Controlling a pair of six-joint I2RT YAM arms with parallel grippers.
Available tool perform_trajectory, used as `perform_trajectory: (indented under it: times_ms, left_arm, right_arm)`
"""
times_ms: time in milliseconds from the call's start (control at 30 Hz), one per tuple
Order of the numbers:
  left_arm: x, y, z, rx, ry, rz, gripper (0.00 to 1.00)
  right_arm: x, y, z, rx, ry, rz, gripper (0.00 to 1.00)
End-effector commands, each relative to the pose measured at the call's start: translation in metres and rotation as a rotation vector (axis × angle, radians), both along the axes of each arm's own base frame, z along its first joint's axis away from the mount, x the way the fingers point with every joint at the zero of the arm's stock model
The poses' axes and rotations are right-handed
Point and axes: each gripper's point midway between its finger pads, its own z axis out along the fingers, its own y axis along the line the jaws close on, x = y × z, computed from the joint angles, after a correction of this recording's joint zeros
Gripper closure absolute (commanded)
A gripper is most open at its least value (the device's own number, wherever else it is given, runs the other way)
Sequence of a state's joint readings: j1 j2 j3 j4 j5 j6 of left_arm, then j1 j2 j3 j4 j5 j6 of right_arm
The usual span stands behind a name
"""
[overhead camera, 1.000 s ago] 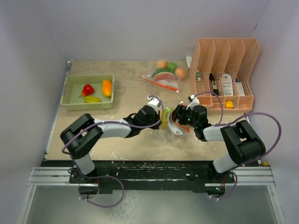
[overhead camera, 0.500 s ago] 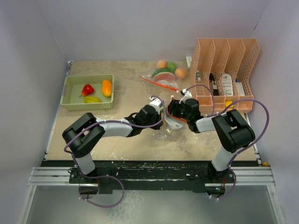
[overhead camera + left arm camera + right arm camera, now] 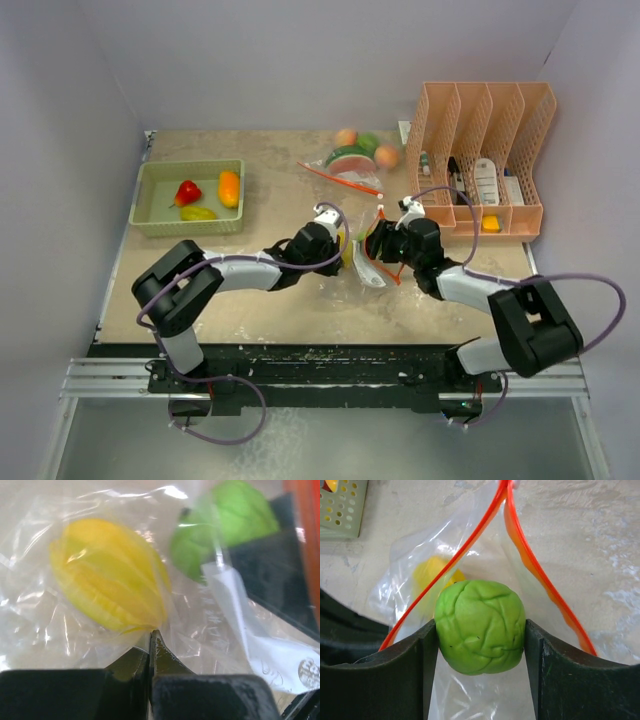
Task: Open the zip-top bag and remove the fake food
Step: Pick up the fake fruit from the zipper food storage bag.
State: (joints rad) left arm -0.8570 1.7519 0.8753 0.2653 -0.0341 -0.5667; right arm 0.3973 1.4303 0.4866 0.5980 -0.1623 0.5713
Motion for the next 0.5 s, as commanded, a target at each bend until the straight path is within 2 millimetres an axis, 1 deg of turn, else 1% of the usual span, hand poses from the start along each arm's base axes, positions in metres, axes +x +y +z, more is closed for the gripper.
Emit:
perform_trajectory:
  times_ms: [0, 133, 233, 333, 400, 467]
  left_arm:
    - [0.023, 0.019, 0.021, -0.060, -0.007, 0.112, 1.00]
    - [0.043, 0.046, 0.034, -0.096, -0.001, 0.188, 1.00]
    - [0.058, 0.066, 0.043, -0.081, -0.013, 0.242, 1.00]
    - [0.066, 0.076, 0.047, -0.049, -0.020, 0.269, 1.00]
    - [0.067, 0.077, 0.047, -0.040, -0.015, 0.272, 1.00]
    - [0.067, 0.077, 0.044, -0.033, -0.002, 0.271, 1.00]
  right_arm:
    - [-0.019, -0.014, -0.001, -0.062, 0.063, -0.019, 0.70]
    - [-0.039, -0.023, 0.000, -0.087, 0.117, -0.023, 0.70]
    - [-0.051, -0.026, 0.010, -0.081, 0.122, -0.013, 0.70]
    - [-0.059, -0.025, 0.032, -0.053, 0.093, 0.005, 0.70]
    - [-0.064, -0.023, 0.052, -0.029, 0.052, 0.028, 0.70]
    - [-0.070, -0.021, 0.068, -0.024, 0.020, 0.068, 0.67]
